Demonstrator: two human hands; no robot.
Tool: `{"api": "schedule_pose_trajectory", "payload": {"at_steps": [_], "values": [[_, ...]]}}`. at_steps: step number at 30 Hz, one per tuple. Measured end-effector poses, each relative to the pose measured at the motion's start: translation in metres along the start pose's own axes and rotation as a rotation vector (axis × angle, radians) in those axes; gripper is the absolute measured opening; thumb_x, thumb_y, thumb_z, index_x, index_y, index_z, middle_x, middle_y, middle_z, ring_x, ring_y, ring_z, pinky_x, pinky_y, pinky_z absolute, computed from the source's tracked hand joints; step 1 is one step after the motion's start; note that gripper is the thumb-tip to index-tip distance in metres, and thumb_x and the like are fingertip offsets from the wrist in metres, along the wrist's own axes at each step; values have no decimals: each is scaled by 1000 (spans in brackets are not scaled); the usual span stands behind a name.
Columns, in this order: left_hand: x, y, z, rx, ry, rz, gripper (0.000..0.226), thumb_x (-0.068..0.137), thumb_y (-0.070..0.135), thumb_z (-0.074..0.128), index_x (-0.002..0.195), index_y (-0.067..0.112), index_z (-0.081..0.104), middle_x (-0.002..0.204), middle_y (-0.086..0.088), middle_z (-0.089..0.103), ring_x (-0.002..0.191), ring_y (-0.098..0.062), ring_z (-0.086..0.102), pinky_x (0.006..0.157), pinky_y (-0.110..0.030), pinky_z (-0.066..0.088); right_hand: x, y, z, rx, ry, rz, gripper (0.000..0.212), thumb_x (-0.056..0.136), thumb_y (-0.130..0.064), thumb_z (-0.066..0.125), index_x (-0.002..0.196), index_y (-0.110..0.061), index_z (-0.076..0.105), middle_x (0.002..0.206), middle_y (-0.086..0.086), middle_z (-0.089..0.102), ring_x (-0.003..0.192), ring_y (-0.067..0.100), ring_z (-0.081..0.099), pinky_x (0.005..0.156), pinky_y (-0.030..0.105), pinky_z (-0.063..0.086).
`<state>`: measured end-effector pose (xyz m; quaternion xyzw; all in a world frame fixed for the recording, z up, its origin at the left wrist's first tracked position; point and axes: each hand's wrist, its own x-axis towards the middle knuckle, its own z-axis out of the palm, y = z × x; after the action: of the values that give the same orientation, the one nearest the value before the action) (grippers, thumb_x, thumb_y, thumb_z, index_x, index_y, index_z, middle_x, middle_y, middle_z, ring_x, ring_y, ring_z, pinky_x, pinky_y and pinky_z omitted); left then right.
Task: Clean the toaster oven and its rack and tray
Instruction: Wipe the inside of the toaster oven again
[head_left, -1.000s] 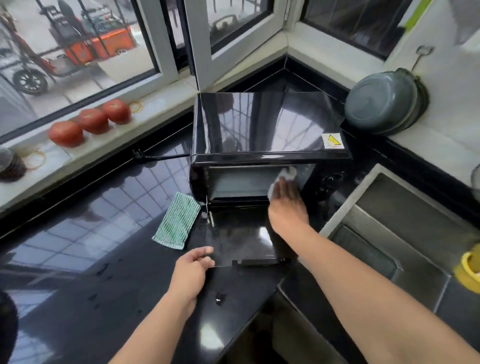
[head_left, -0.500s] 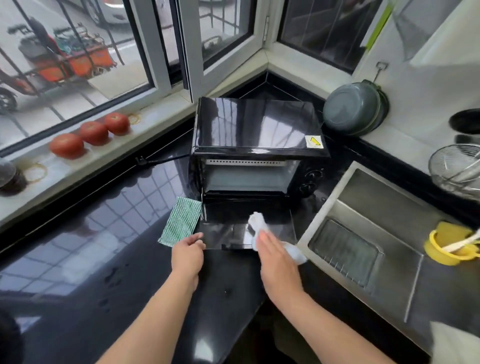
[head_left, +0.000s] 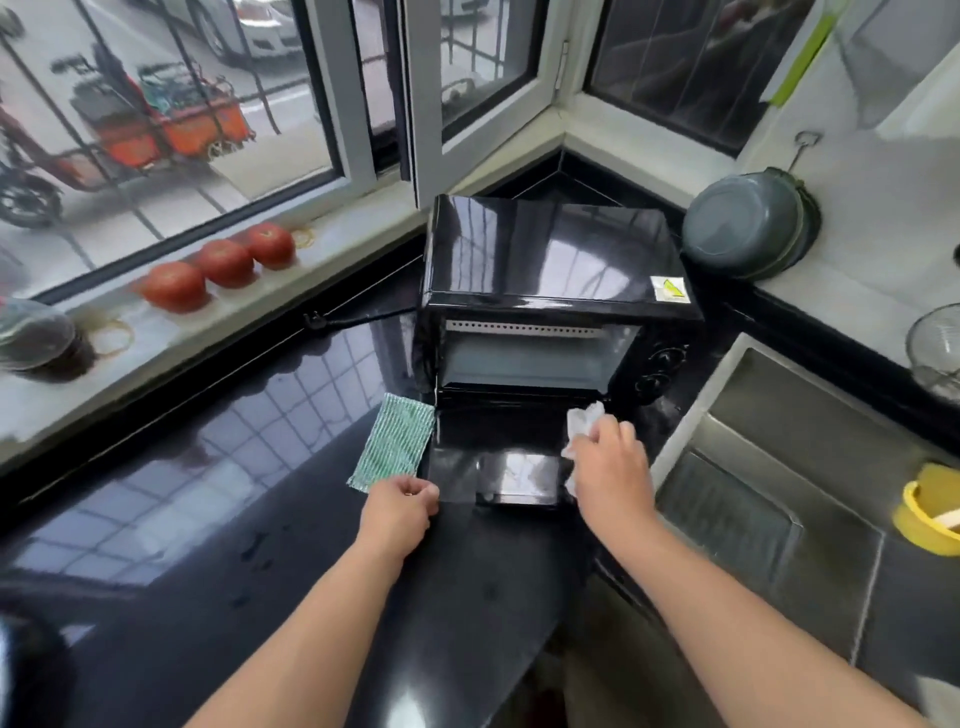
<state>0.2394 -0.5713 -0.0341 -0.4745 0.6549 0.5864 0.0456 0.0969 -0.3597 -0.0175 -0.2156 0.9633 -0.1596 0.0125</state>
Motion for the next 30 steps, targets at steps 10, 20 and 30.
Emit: {"api": "schedule_pose_trajectory", "payload": {"at_steps": [10, 20, 30], "values": [[15, -8, -3, -99, -26, -118, 12, 96, 19, 66, 85, 18, 72, 78, 3, 72, 62, -12, 56, 58, -24, 45, 148, -72, 83, 46, -150, -259, 27, 94, -11, 50, 108, -21, 71, 135, 3, 51, 130, 25, 39, 108, 24, 30], [9, -3, 4, -154, 42, -193, 13, 95, 18, 66, 84, 18, 72, 74, 5, 71, 63, -12, 56, 58, -24, 44, 162, -101, 74, 35, -353, -450, 25, 94, -26, 53, 93, -40, 73, 124, -8, 53, 123, 22, 40, 109, 33, 32], [10, 4, 7, -137, 73, -202, 9, 95, 16, 68, 87, 16, 73, 75, 2, 69, 64, -13, 55, 59, -24, 44, 175, -108, 75, 234, -442, -319, 25, 86, -8, 64, 72, -28, 70, 110, 1, 59, 115, 29, 54, 96, 24, 40]]}}
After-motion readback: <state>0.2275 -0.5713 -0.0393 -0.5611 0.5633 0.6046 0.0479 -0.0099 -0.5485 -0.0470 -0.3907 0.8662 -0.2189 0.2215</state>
